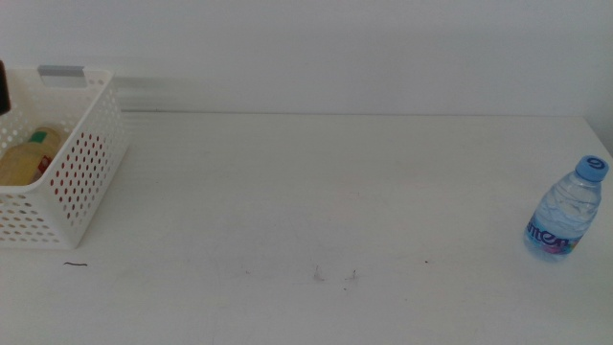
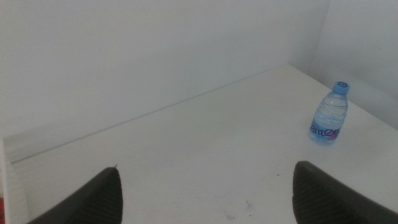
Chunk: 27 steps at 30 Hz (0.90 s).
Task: Use arms to grab the bottles and put them into the dustbin to the left of the table.
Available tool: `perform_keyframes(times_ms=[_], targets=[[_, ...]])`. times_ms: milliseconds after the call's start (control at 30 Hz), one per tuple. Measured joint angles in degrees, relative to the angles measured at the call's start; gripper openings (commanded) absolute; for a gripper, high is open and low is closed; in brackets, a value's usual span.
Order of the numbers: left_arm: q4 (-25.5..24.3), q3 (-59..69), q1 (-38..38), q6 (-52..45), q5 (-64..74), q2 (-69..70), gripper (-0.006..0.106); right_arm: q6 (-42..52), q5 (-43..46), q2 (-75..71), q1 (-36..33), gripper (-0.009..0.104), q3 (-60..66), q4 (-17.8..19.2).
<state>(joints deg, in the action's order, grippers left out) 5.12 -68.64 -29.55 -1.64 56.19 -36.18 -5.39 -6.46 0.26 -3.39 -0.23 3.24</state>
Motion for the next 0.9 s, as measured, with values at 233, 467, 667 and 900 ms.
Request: perform_keyframes(times_ms=[233, 467, 667, 900], targets=[[-0.38, 0.00, 0.00, -0.11, 0.00, 0.00, 0.094, -0.34, 4.39, 7.22, 1.62, 0.091, 0.00, -0.37], [-1.29, 0.00, 0.00, -0.11, -0.34, 0.00, 0.094, -0.34, 21.90, 31.99, 1.76, 0.091, 0.00, 1.83], [-1.64, 0.00, 0.00, -0.11, -0.44, 0.00, 0.094, 0.71, 37.12, 49.95, 1.76, 0.091, 0.00, 3.57], [-1.64, 0.00, 0.00, -0.11, -0.44, 0.00, 0.094, 1.52, 58.21, 68.76, 1.76, 0.091, 0.00, 4.68]])
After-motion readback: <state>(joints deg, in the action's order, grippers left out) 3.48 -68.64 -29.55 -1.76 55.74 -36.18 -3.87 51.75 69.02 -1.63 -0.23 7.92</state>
